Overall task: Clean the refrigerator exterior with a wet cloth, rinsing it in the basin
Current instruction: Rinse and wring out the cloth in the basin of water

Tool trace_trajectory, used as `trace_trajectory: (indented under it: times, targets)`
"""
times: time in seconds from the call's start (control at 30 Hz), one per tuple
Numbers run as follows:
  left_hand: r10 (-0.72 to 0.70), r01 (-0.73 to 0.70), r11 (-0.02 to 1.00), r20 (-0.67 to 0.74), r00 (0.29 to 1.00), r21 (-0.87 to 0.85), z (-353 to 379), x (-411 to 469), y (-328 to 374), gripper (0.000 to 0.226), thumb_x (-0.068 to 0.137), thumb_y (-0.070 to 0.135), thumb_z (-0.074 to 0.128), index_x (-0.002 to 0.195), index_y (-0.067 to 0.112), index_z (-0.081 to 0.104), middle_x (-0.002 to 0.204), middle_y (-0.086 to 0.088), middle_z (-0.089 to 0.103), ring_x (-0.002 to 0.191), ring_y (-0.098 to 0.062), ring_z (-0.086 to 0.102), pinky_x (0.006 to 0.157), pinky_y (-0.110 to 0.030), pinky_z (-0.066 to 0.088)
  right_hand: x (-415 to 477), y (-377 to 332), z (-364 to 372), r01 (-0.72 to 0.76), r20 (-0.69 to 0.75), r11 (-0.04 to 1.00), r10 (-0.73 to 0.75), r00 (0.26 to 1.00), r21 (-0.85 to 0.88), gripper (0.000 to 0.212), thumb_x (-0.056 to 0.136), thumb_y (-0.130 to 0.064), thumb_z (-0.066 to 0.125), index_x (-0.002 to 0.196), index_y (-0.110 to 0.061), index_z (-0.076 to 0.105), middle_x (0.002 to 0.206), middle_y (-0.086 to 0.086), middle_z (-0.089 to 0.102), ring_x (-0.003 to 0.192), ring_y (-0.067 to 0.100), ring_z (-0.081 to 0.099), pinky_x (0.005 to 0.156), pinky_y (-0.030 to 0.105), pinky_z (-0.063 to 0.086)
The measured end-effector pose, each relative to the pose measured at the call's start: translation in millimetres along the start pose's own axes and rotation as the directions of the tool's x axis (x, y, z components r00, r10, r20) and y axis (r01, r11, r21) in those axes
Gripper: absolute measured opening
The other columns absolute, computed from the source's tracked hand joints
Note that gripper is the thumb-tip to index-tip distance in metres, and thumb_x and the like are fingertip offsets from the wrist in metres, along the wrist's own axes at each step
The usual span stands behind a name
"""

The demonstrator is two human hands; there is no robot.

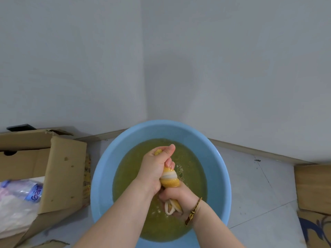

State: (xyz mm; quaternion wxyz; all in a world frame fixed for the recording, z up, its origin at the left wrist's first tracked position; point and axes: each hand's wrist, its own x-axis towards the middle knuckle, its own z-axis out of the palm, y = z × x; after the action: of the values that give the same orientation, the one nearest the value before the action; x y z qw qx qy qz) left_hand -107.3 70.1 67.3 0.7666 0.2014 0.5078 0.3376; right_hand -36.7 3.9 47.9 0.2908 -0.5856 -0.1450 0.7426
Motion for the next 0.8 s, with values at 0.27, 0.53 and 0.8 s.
trace_trajectory:
  times: [0.27, 0.53, 0.8]
  targets:
    - [-0.115, 0.108, 0.988, 0.059, 0.992, 0.108, -5.0, 7.5, -9.9, 0.011, 0.081, 0.019, 0.061, 0.080, 0.011, 0.053, 0.037, 0.004, 0.040, 0.037, -0.009, 0.039, 0.041, -0.019, 0.037, 0.0, 17.3, 6.0, -0.018, 0.053, 0.936, -0.001, 0.999, 0.351, 0.016, 0.053, 0.003, 0.045, 0.061, -0.007, 0.037, 0.038, 0.003, 0.036, 0.021, 0.009, 0.033, 0.027, 0.009, 0.025]
    - [-0.323, 0.335, 0.935, -0.110, 0.940, 0.115, -12.5, 9.1, -6.5, 0.041, 0.085, 0.048, 0.049, 0.112, 0.017, 0.048, 0.095, -0.010, 0.061, 0.081, -0.023, 0.059, 0.082, -0.044, 0.049, -6.1, 5.4, -14.3, -0.035, -0.556, 0.829, -0.342, 0.758, -0.558, 0.015, 0.078, -0.010, 0.054, 0.087, -0.018, 0.044, 0.074, -0.003, 0.054, 0.063, 0.015, 0.053, 0.048, 0.021, 0.036]
    - [-0.326, 0.359, 0.931, -0.286, 0.901, 0.069, 4.8, -3.0, -22.8, 0.061, 0.065, 0.040, 0.078, 0.111, 0.007, 0.056, 0.094, -0.014, 0.063, 0.081, -0.029, 0.062, 0.078, -0.040, 0.052, -7.5, 28.3, -6.8, 0.065, -0.115, 0.158, -0.894, 0.433, -0.985, 0.044, 0.033, -0.015, 0.086, 0.067, -0.019, 0.057, 0.060, -0.007, 0.057, 0.062, 0.015, 0.054, 0.071, 0.036, 0.045]
